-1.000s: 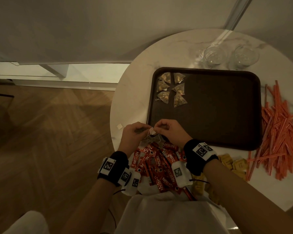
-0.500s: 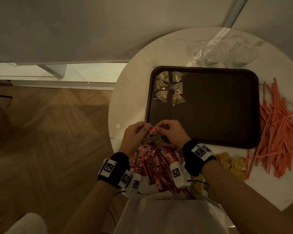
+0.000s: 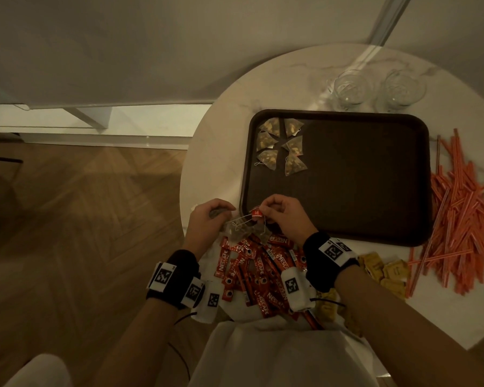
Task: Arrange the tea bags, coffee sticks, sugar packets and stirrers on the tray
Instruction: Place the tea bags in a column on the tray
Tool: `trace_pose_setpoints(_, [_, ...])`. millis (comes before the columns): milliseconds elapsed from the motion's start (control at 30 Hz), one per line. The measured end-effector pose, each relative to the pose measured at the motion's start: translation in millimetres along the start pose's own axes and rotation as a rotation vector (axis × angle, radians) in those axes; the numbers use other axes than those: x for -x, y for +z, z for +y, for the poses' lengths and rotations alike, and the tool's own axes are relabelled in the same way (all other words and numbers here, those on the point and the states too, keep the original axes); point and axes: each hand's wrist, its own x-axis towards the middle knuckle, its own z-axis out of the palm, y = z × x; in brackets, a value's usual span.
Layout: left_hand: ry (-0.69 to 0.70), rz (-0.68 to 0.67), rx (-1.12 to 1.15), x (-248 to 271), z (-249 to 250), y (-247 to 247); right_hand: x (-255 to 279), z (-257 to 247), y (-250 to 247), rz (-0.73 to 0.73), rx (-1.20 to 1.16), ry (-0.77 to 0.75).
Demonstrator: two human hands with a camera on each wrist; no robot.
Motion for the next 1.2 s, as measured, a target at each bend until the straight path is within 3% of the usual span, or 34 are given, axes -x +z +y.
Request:
trace_pose_setpoints(167, [-0.036,-0.023,-0.008,-1,-1,-7,0,-2,-1,-0.004,-0.033,0.024])
trace_pose_setpoints(333, [-0.061,-0.270,-0.146,0,5,-4,3,-2,-3,0.014,-0.058,0.043])
trace_pose_setpoints(400, [-0.078,-0.263,-0.141,1,9,-4,4,-2,-3,0.022,-0.029,0.048])
trace_pose_setpoints(533, [-0.147,-0.166,0.092,3,24,-10,5,-2,-2,0.023,0.374,-0.014])
trace_pose_setpoints(633, [-0.158,-0.188,0.244,5,39,-15,10,-12,-1,0.079,0.519,-0.070])
trace_pose_setpoints(700, [-0.145,-0.219,0.287,6,50,-14,11,-21,1,0.098,0.487,-0.134])
trace_pose_setpoints(767, [-0.124,-0.233,0.321,5,57,-10,12,-29,6,0.027,0.381,-0.169])
trace_pose_setpoints(900, [-0.105,-0.244,0.404,2,65,-1,13,-37,12,-0.127,0.105,-0.114])
trace_pose_setpoints(1000, [-0.054,-0.240,0.396,1,69,0,18,-36,4,-0.163,0.087,-0.087])
trace_pose_setpoints(1100, [-0.017,-0.196,0.358,-1,71,1,24,-26,-7,-0.153,0.077,-0.028])
trace_pose_setpoints(1200, [0.011,-0.151,0.266,-7,65,6,26,-15,-14,-0.019,-0.063,0.058])
